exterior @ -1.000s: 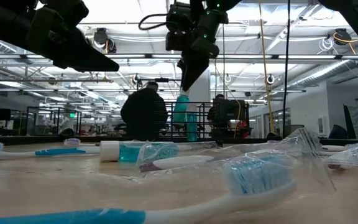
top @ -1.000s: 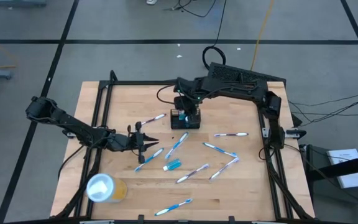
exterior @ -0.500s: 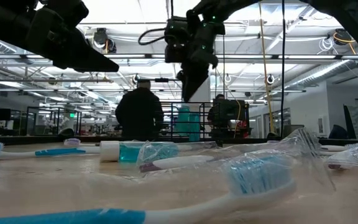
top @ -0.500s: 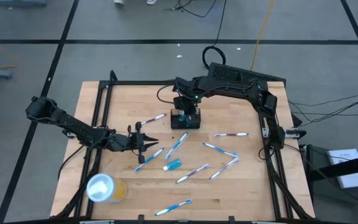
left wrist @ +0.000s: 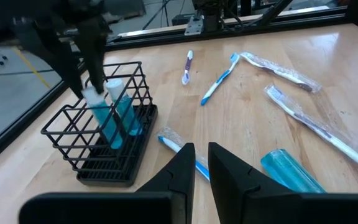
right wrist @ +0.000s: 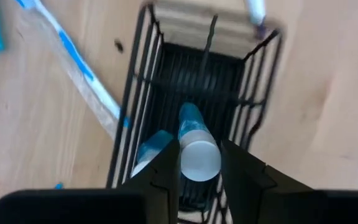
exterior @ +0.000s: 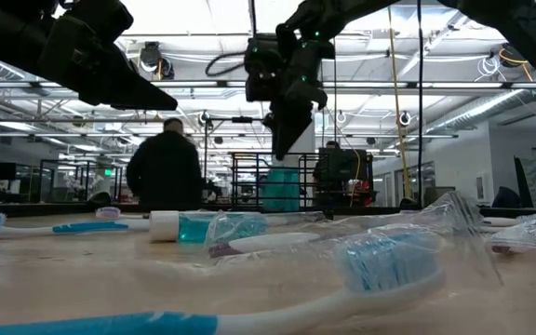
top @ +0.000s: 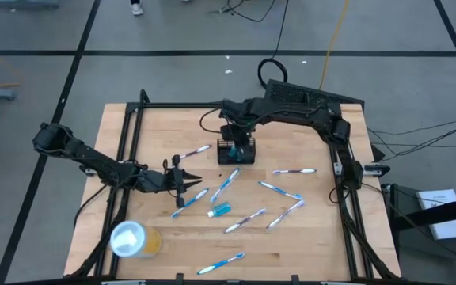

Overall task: Pick & Place toothbrushing station
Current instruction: Put the blue mouthwash bottle into the black organizer

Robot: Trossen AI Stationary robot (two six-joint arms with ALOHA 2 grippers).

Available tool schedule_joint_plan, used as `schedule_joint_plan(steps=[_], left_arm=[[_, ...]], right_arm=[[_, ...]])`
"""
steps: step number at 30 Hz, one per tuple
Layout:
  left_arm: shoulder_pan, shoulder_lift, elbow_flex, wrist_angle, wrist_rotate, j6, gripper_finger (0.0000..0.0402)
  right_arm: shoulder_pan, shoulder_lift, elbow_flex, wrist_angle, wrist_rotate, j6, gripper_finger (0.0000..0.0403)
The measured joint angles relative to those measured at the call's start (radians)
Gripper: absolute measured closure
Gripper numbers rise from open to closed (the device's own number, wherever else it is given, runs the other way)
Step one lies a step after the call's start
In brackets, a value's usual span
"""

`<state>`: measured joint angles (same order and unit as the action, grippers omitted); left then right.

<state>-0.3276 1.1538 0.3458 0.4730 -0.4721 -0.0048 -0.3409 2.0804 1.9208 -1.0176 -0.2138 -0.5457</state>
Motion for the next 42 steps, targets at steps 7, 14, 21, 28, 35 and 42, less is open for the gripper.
schedule_joint_plan(steps=[7, 14, 21, 28, 35, 42], left_arm=[[0.000, 0.000, 0.000, 0.000, 0.000, 0.000, 0.0350], [0.001, 0.000, 0.000, -0.006, 0.000, -0.001, 0.0350], [0.001, 0.000, 0.000, -0.006, -0.001, -0.001, 0.0350], [0.001, 0.000, 0.000, -0.007, -0.001, -0.001, 0.0350], [0.001, 0.000, 0.000, -0.007, -0.002, 0.000, 0.0350], [0.001, 0.000, 0.000, -0.006, -0.002, 0.002, 0.0350]], right_arm=[[-0.006, 0.024, 0.004, 0.009, -0.001, -0.008, 0.0324], [-0.007, 0.035, 0.004, 0.004, -0.015, -0.015, 0.0324], [-0.006, 0.036, 0.010, -0.028, 0.030, -0.015, 0.0324], [-0.005, 0.038, 0.020, -0.046, 0.072, -0.021, 0.0324], [-0.001, 0.038, 0.020, -0.056, 0.084, -0.022, 0.0324], [0.014, 0.044, 0.072, -0.085, 0.115, -0.042, 0.0324]])
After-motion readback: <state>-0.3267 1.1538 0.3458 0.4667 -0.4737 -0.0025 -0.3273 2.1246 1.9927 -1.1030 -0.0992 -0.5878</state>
